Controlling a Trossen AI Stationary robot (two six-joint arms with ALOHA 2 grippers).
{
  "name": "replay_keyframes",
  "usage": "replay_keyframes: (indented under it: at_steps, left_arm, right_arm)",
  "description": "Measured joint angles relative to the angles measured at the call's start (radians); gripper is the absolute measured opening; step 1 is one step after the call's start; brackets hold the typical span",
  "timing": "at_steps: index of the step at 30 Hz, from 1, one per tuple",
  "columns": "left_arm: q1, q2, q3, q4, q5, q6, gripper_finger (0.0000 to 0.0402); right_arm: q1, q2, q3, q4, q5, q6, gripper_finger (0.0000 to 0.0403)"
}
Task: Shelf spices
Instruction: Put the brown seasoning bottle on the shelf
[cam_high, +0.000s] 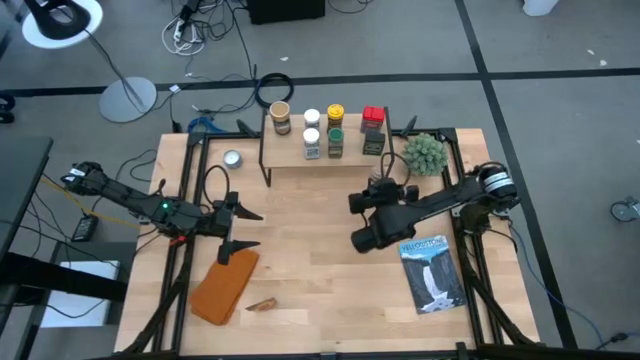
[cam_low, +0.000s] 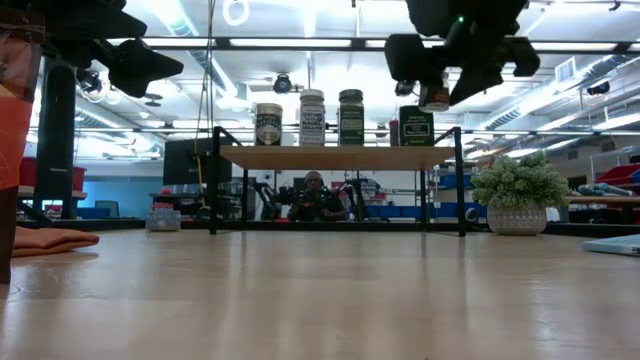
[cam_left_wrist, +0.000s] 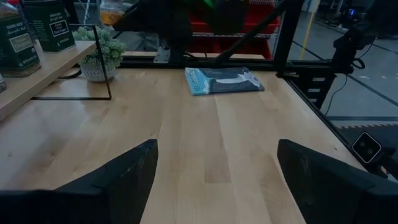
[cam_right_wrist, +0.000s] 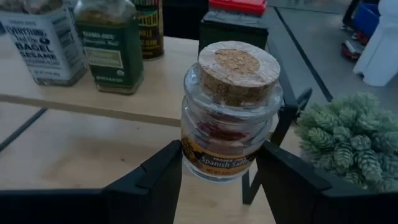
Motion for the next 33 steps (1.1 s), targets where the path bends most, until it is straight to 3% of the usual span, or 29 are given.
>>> replay_keyframes:
  at_steps: [9, 19, 23, 29, 33]
  left_arm:
    - [0.000, 0.000, 0.000, 0.019, 0.000, 0.000, 0.0335]
    - [0.000, 0.000, 0.000, 0.024, 0.000, 0.000, 0.0335]
    - [0.000, 0.000, 0.000, 0.023, 0.000, 0.000, 0.0335]
    - [0.000, 0.000, 0.000, 0.023, 0.000, 0.000, 0.0335]
    - [0.000, 0.000, 0.000, 0.023, 0.000, 0.000, 0.0335]
  right_arm:
    - [-0.115, -0.047, -0.044, 0.270, -0.009, -0.438, 0.0197]
    - [-0.286, -0.047, -0.044, 0.339, -0.060, -0.519, 0.0196]
    - [-0.330, -0.047, -0.044, 0.412, -0.072, -0.609, 0.0196]
    - [-0.393, -0.047, -0.044, 0.538, -0.170, -0.740, 0.0196]
    - [-0.402, -0.047, -0.044, 0.580, -0.156, -0.766, 0.0196]
